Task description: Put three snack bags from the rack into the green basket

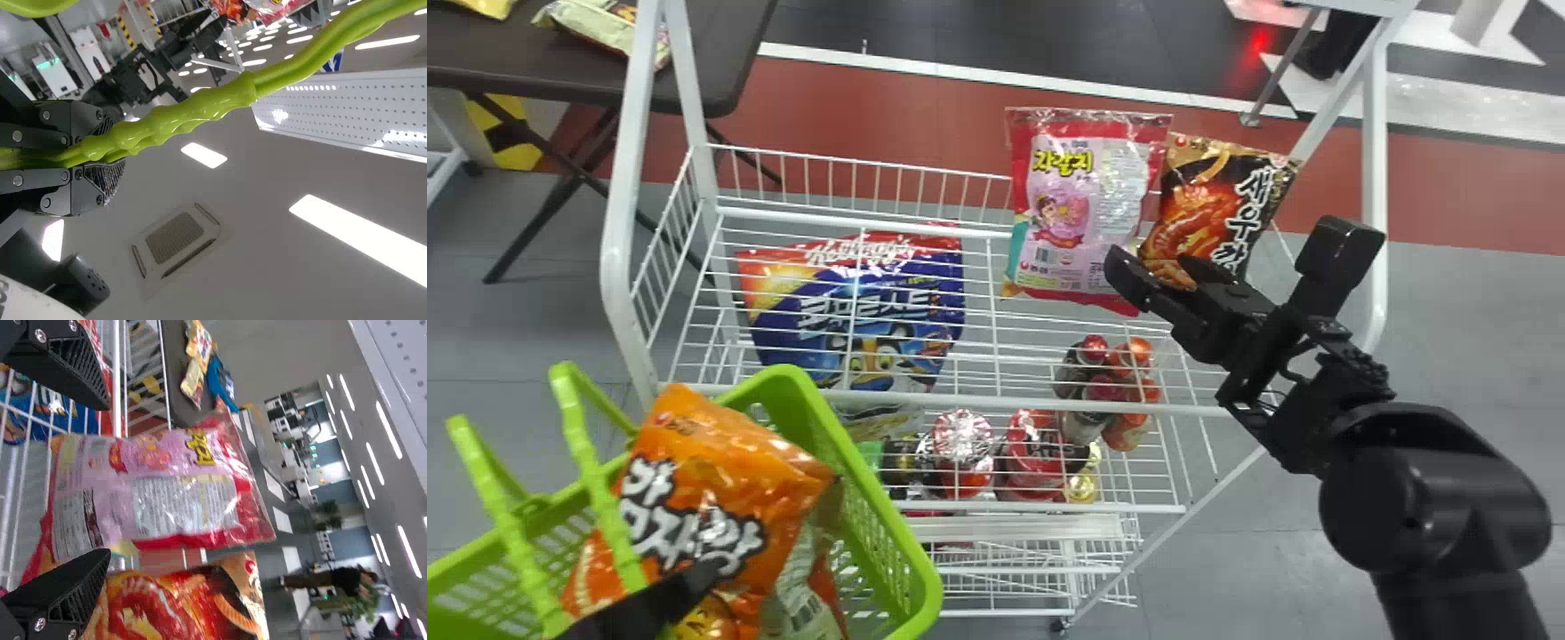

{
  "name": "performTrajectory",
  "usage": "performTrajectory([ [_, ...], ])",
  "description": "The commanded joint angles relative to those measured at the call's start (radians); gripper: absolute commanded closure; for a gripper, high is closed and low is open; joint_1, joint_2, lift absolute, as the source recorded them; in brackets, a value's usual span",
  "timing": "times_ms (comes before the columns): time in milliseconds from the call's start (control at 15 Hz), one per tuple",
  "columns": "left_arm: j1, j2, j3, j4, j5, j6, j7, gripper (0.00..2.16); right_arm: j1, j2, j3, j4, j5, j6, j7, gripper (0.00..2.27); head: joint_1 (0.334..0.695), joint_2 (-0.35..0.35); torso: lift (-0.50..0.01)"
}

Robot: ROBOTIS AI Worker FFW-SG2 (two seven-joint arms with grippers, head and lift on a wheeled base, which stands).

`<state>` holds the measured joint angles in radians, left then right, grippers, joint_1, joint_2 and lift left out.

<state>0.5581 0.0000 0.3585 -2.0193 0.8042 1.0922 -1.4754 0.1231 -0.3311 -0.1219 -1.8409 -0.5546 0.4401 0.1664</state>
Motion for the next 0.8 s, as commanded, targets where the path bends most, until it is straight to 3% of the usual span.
performTrajectory([
  [0, -0.017, -0.003, 0.019, 0.048, 0.07, 0.036, -0.046, 2.15, 0.004, 0.0, -0.015, 0.006, 0.005, -0.03, -0.022, 0.04, 0.695, -0.242, 0.0],
  [467, -0.061, -0.003, 0.034, 0.113, 0.138, 0.171, -0.105, 2.15, 0.018, 0.003, -0.099, 0.009, 0.028, -0.051, -0.091, 0.05, 0.695, -0.281, 0.0],
  [733, -0.072, -0.003, 0.036, 0.119, 0.113, 0.202, -0.098, 2.15, -0.019, -0.012, -0.12, 0.075, 0.041, -0.054, -0.099, 0.04, 0.695, -0.33, 0.0],
])
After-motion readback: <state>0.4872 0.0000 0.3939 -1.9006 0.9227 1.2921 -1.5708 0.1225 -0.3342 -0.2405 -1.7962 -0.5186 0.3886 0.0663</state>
